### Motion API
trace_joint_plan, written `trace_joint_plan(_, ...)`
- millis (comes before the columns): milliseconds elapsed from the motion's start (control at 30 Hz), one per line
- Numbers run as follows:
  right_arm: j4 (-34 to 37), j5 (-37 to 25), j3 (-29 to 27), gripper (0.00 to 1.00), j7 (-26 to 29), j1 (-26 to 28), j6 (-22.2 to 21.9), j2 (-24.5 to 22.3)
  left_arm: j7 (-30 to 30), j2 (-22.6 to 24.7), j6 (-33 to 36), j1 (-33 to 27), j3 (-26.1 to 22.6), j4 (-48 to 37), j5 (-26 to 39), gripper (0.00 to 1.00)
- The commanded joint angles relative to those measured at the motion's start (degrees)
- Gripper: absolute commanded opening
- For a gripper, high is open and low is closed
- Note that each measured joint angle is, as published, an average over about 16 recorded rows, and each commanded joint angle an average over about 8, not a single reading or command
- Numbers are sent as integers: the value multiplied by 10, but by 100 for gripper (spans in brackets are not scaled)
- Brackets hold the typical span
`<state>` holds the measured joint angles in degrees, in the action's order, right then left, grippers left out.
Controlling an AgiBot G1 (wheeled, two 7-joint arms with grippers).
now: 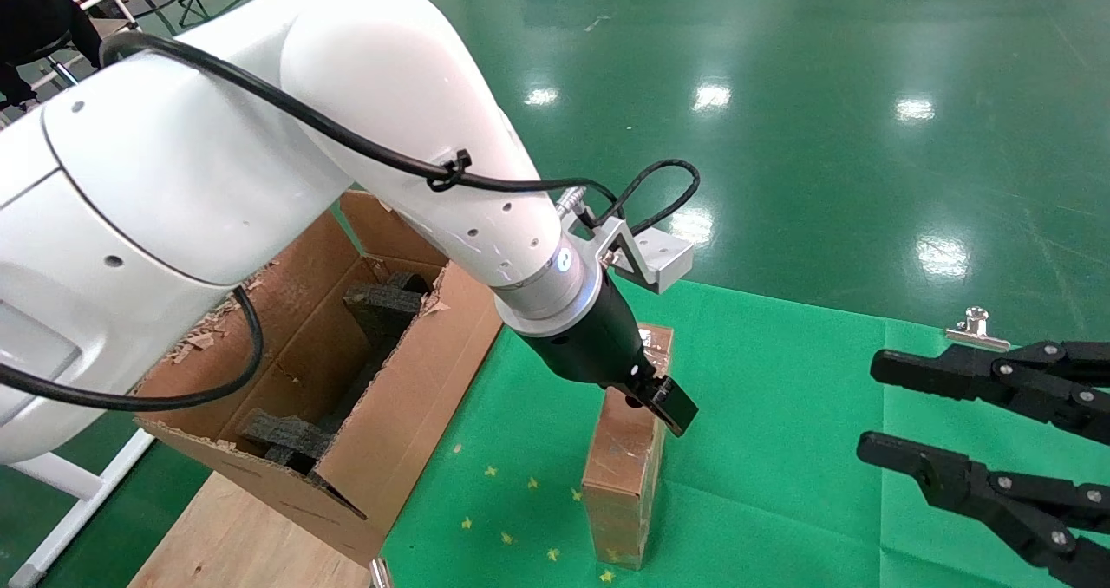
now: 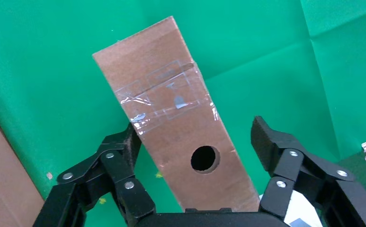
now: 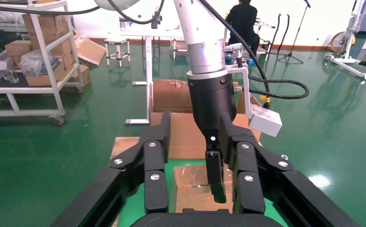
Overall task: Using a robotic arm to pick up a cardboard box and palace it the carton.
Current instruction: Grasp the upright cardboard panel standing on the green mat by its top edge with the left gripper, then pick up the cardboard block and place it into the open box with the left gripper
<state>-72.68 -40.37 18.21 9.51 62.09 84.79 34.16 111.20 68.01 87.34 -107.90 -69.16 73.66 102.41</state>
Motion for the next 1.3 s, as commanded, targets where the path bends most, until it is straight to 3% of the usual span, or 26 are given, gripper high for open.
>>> trace_joint_plan(33, 0, 0, 0, 100, 0, 0, 0, 0, 0, 0, 0, 0, 0, 0, 0, 0)
trace_joint_plan(467, 0, 0, 0, 100, 0, 0, 0, 0, -1, -3, -1, 0, 2, -1, -1, 0)
trace_joint_plan(633, 0, 0, 0, 100, 0, 0, 0, 0, -29, -28, -8, -10, 7, 6, 3, 0)
trace_joint_plan(1000, 0, 0, 0, 100, 0, 0, 0, 0, -192, -169, -30, -91, 71, 4, -26, 0)
trace_joint_plan(1300, 0, 0, 0, 100, 0, 0, 0, 0, -377, -274, -2, -191, 115, -79, -37, 0)
